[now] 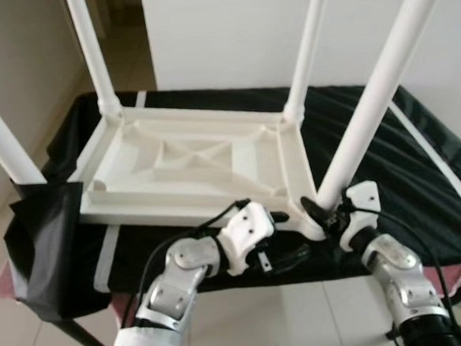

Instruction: Building children table

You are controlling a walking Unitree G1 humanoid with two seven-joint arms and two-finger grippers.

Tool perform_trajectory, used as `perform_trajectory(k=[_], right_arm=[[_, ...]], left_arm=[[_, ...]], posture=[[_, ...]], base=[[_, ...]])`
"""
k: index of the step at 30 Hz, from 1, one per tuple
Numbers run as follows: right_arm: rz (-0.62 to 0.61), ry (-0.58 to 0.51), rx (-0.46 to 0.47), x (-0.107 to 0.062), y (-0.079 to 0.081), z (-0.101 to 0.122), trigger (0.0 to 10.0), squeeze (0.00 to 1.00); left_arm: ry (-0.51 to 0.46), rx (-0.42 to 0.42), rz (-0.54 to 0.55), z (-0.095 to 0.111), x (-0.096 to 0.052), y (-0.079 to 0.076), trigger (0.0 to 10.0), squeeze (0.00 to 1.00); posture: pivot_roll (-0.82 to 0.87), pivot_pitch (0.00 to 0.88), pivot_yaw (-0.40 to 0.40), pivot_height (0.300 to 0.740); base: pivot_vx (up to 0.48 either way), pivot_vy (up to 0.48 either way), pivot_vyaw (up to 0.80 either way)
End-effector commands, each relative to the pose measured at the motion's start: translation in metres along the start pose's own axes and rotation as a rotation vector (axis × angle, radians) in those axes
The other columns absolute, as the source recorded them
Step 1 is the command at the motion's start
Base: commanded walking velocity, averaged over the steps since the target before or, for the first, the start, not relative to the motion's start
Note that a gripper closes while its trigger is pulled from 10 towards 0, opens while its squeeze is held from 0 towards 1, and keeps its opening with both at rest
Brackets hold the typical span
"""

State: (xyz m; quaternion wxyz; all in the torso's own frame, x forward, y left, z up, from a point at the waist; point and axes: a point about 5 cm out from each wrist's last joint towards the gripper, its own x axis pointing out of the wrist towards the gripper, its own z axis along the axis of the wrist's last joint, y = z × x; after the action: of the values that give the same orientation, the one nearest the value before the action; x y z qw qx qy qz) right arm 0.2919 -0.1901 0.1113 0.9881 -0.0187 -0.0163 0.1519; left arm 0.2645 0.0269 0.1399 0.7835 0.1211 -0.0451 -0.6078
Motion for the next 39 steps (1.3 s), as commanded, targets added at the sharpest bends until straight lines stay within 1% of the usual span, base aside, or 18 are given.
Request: perform_trajectory(k=[1,3,4,5,6,7,8,13,14,15,17,18,19,23,25,29,34,39], right_arm=[[-0.093,0.024,-0.006,-0.003,-0.004,-0.003,10.0,0.00],[-0.113,0.025,0.001,-0.004,-0.003,-0.003,10.0,0.00],[-0.166,0.029,0.014,-0.004,-0.002,-0.004,10.0,0.00],[-0.166,0.029,0.014,-0.004,-0.002,-0.004,10.0,0.00],[-0.235,0.051,0.005,-0.004,-0.003,-0.005,10.0,0.00],[-0.263,0.063,-0.009,-0.004,-0.003,-0.006,10.0,0.00],[-0.295,0.061,0.005,-0.004,-0.003,-0.006,10.0,0.00],[-0.355,0.052,0.019,-0.005,-0.003,-0.006,10.0,0.00],[-0.406,0.053,0.024,-0.005,0.000,-0.007,10.0,0.00],[-0.406,0.053,0.024,-0.005,0.000,-0.007,10.0,0.00],[-0.476,0.066,0.020,-0.005,0.002,-0.008,10.0,0.00],[-0.476,0.066,0.020,-0.005,0.002,-0.008,10.0,0.00],[-0.527,0.074,0.023,-0.005,0.003,-0.009,10.0,0.00],[-0.560,0.079,0.025,-0.005,0.003,-0.010,10.0,0.00],[-0.668,0.117,0.093,-0.001,0.014,-0.016,10.0,0.00],[-0.696,0.127,0.112,0.001,0.020,-0.016,10.0,0.00],[-0.671,0.108,0.099,0.002,0.019,-0.013,10.0,0.00],[-0.648,0.074,0.128,0.006,0.024,-0.009,10.0,0.00]], left_arm=[[0.010,-0.011,0.051,-0.002,0.002,0.001,10.0,0.00],[0.009,-0.012,0.050,-0.002,0.002,0.000,10.0,0.00],[0.008,-0.012,0.049,-0.002,0.002,0.000,10.0,0.00],[0.008,-0.012,0.049,-0.002,0.002,0.000,10.0,0.00],[0.008,-0.012,0.046,-0.002,0.003,0.000,10.0,0.00],[0.008,-0.012,0.044,-0.002,0.003,-0.001,10.0,0.00],[0.007,-0.012,0.043,-0.002,0.003,-0.001,10.0,0.00],[0.006,-0.012,0.041,-0.002,0.004,-0.002,10.0,0.00],[0.005,-0.012,0.041,-0.002,0.004,-0.001,10.0,0.00],[0.005,-0.012,0.041,-0.002,0.004,-0.001,10.0,0.00],[0.005,-0.010,0.042,-0.002,0.004,-0.001,10.0,0.00],[0.005,-0.010,0.042,-0.002,0.004,-0.001,10.0,0.00],[0.005,-0.009,0.042,-0.002,0.004,-0.001,10.0,0.00],[0.004,-0.009,0.043,-0.001,0.004,-0.001,10.0,0.00],[0.003,-0.006,0.047,-0.001,0.005,-0.001,10.0,0.00],[0.002,-0.007,0.048,-0.001,0.005,-0.002,10.0,0.00],[0.000,-0.006,0.047,0.000,0.006,-0.001,10.0,0.00],[0.000,0.000,0.051,0.000,0.005,0.001,10.0,0.00]], posture=[[-0.05,0.000,-0.039,0.740],[-0.05,0.000,-0.039,0.740],[-0.05,0.000,-0.039,0.740],[-0.05,0.000,-0.039,0.740],[-0.05,0.000,-0.040,0.740],[-0.05,0.000,-0.040,0.740],[-0.05,0.000,-0.041,0.740],[-0.05,0.000,-0.042,0.740],[-0.05,0.000,-0.045,0.740],[-0.05,0.000,-0.045,0.740],[-0.05,0.000,-0.045,0.740],[-0.05,0.000,-0.045,0.740],[-0.04,0.000,-0.054,0.740],[-0.04,0.000,-0.054,0.740],[-0.04,0.000,-0.054,0.740],[-0.03,0.000,-0.055,0.740],[-0.03,0.000,-0.055,0.740],[-0.03,0.000,-0.053,0.740]], base=[[0.000,0.000,0.00],[0.000,0.000,0.00],[0.000,0.000,0.00],[0.000,0.000,0.00],[0.000,0.000,0.00],[0.000,0.000,0.00],[0.000,0.000,0.00],[0.000,0.000,0.00],[0.000,0.000,0.00],[0.000,0.000,0.00],[0.000,0.000,0.00],[0.000,0.000,0.00],[0.000,0.000,0.00],[0.000,0.000,0.00],[0.000,0.000,0.00],[0.000,0.000,0.00],[0.000,0.000,0.00],[0.000,0.000,0.00]])
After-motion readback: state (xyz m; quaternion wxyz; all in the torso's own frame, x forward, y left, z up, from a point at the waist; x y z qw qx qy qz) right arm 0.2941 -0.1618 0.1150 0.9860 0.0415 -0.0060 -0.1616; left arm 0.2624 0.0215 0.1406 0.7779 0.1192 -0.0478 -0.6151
